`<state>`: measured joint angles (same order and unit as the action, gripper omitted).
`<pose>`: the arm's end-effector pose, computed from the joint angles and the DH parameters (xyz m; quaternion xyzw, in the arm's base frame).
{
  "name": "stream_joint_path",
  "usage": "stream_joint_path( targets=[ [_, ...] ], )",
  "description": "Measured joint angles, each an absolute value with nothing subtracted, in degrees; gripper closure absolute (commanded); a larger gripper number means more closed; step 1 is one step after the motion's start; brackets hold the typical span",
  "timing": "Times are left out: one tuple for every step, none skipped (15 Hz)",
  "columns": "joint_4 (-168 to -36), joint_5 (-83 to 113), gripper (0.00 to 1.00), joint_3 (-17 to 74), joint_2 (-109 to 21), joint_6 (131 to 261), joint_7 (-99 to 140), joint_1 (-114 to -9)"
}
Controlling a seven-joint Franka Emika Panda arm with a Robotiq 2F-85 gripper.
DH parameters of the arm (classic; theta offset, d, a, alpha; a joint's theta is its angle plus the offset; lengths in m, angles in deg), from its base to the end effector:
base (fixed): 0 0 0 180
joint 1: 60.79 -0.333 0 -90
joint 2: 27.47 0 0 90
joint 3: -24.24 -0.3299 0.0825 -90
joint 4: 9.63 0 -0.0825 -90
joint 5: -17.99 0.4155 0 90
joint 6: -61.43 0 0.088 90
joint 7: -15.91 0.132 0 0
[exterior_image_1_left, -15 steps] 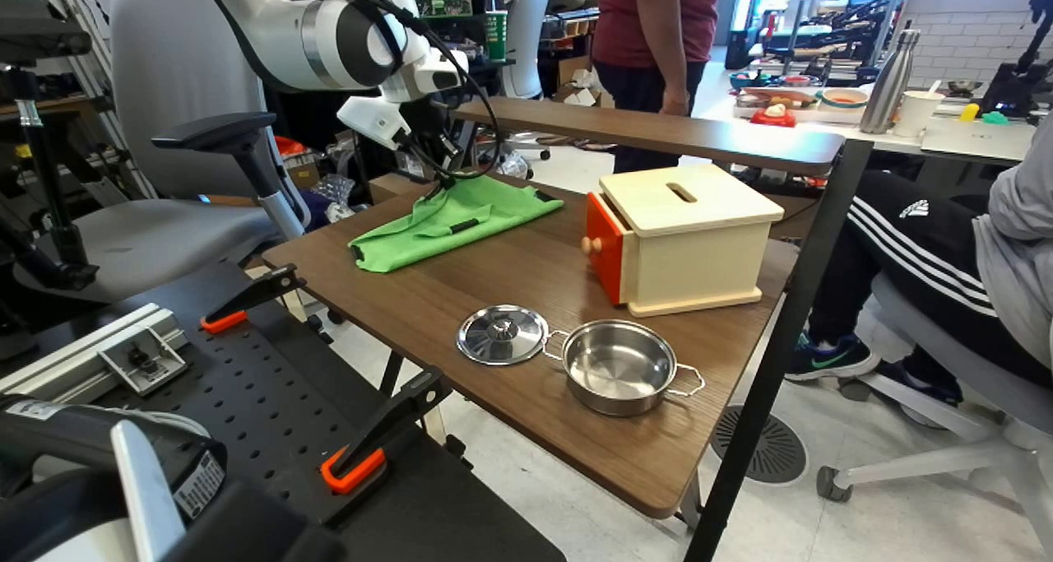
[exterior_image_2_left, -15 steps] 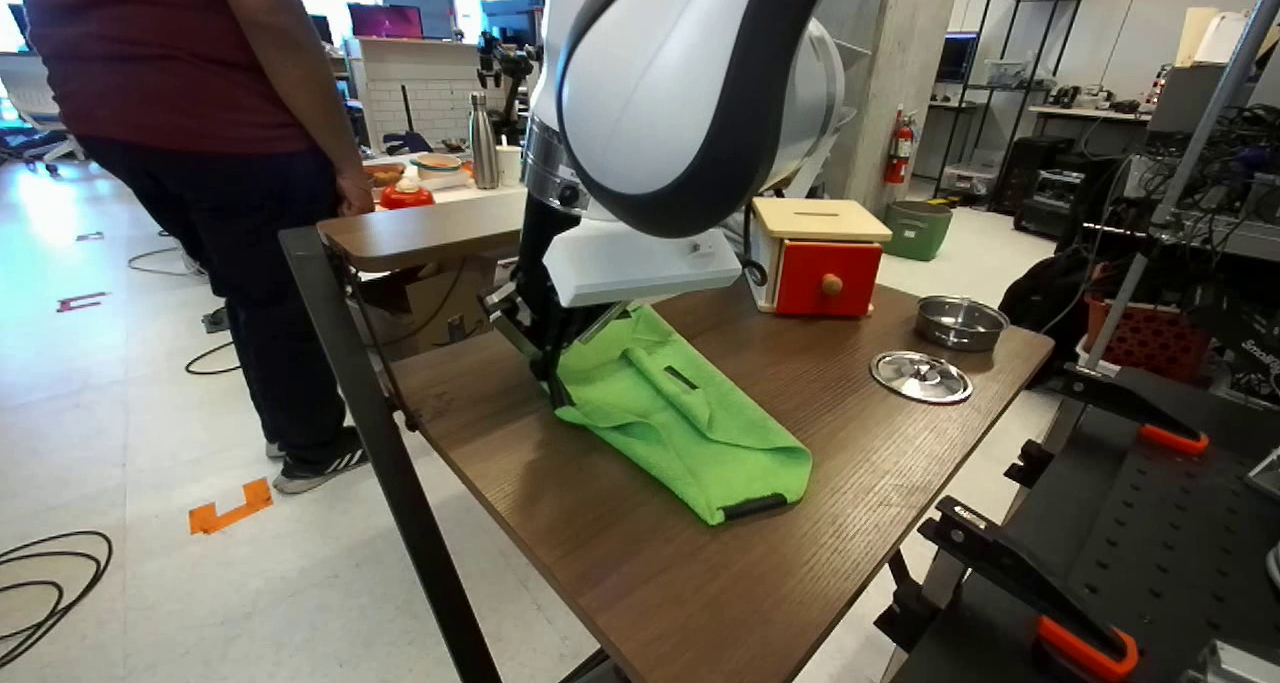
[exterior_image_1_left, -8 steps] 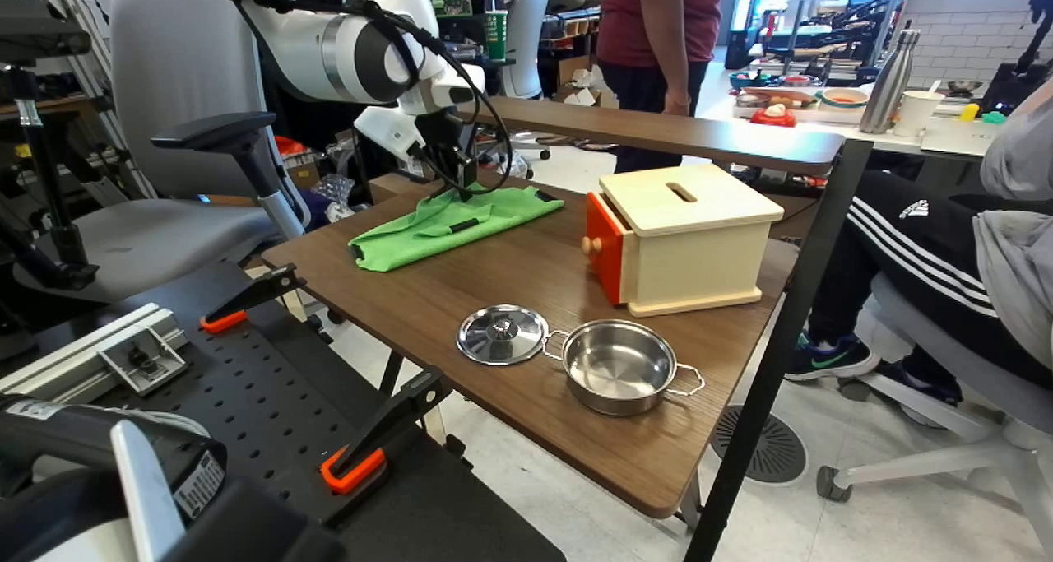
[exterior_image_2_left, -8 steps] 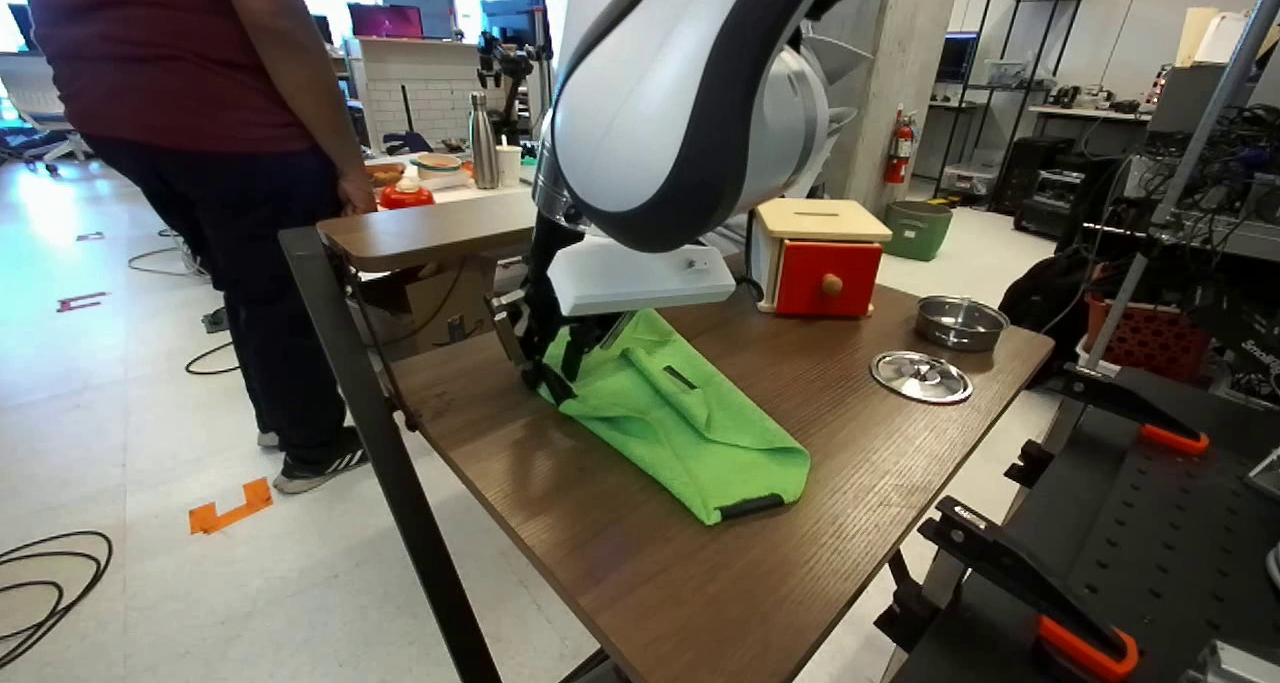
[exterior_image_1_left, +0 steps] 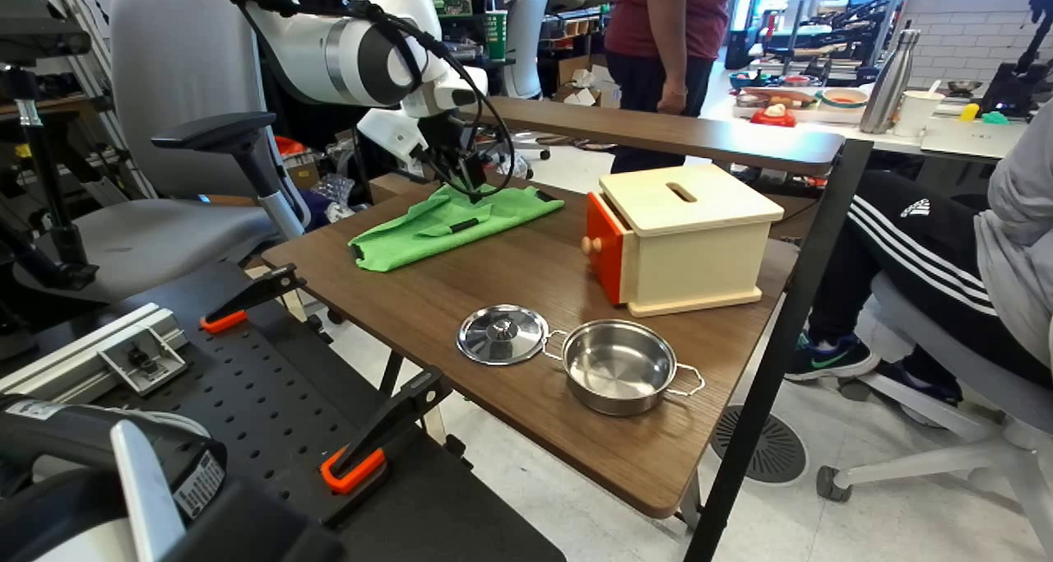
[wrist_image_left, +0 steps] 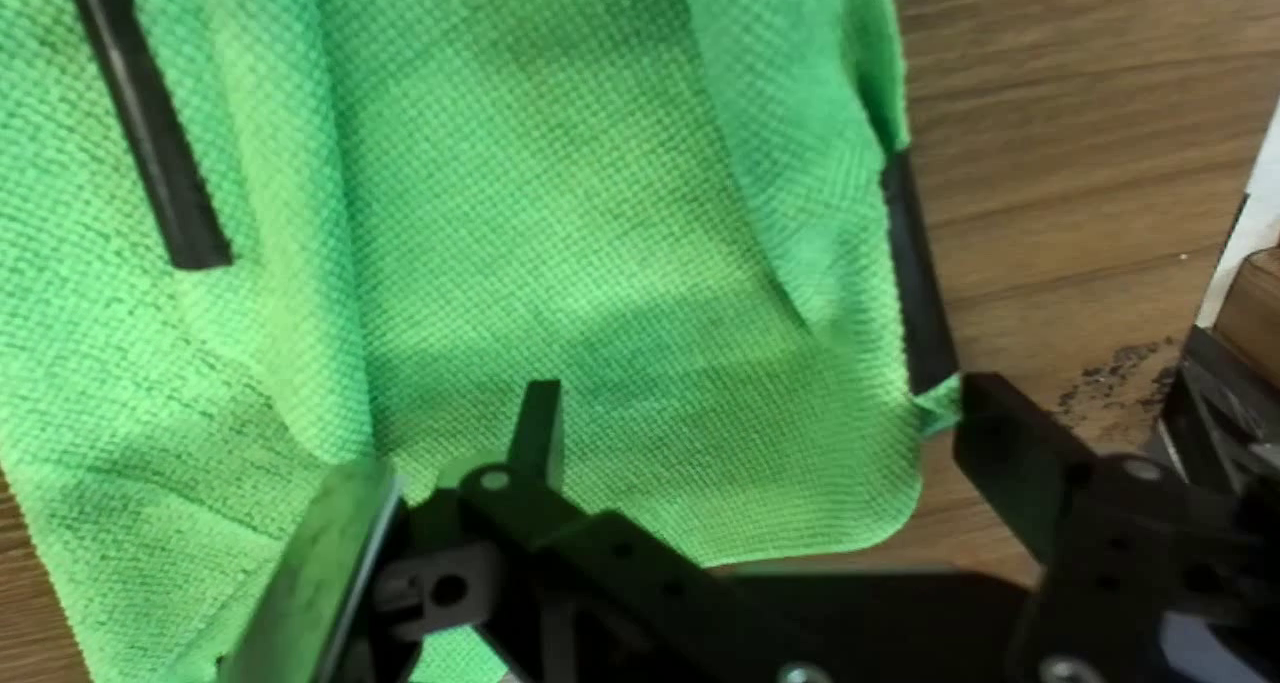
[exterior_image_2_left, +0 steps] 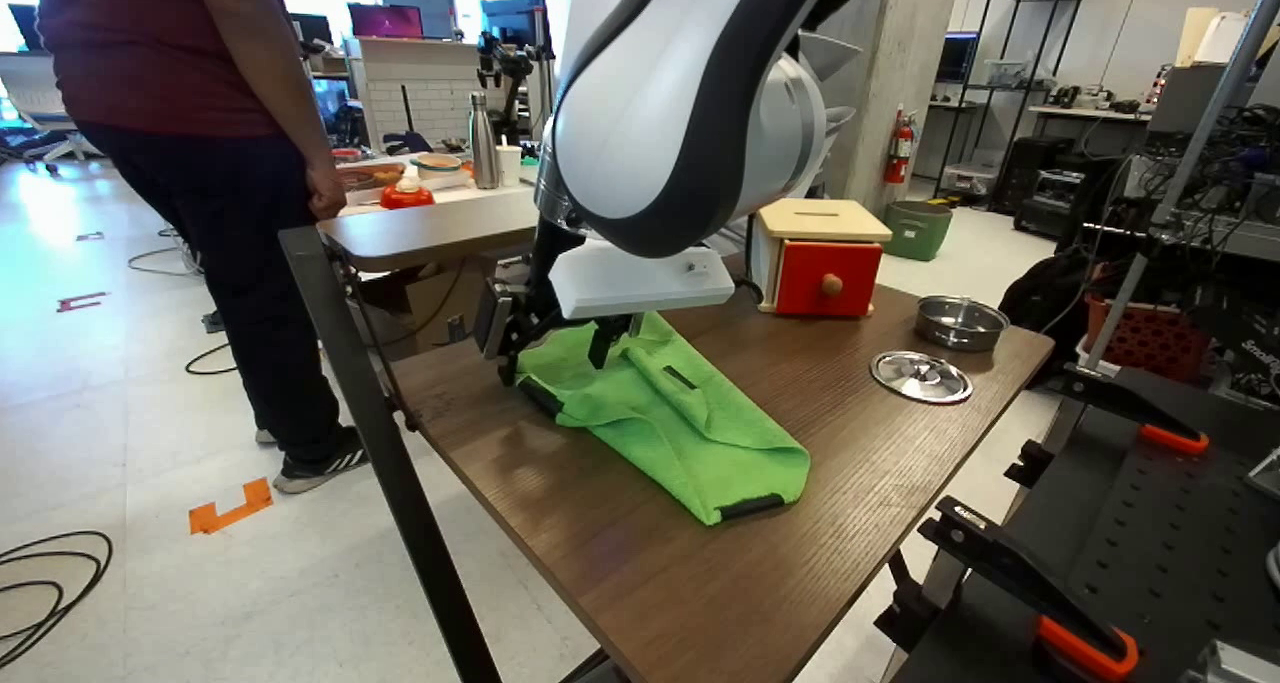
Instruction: Unfold the green cloth
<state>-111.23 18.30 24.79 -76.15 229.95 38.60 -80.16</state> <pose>0.6671 0.2274 0.0711 -0.9868 0.0337 -0.1491 0.0540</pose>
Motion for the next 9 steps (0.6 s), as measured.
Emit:
stream_joint_path(
  targets=[
    [-111.4,18.3,0.0,25.1,-76.1,230.0,38.6,-80.4],
    [-111.6,18.3,0.0,25.4,-75.9,230.0,38.6,-80.8],
    [-112.1,18.3,0.0,26.0,-75.5,230.0,38.6,-81.3],
    [-112.9,18.3,0.0,26.8,-75.0,230.0,38.6,-82.1],
    [-114.1,18.2,0.0,27.6,-74.2,230.0,38.6,-83.0],
    [-115.7,18.2,0.0,28.6,-73.1,230.1,38.6,-83.9],
    [-117.7,18.1,0.0,29.4,-71.6,230.1,38.6,-84.9],
    [-119.9,18.1,0.0,30.1,-69.9,230.1,38.6,-85.8],
    [-122.4,18.0,0.0,30.9,-67.9,230.1,38.6,-86.7]
  ],
)
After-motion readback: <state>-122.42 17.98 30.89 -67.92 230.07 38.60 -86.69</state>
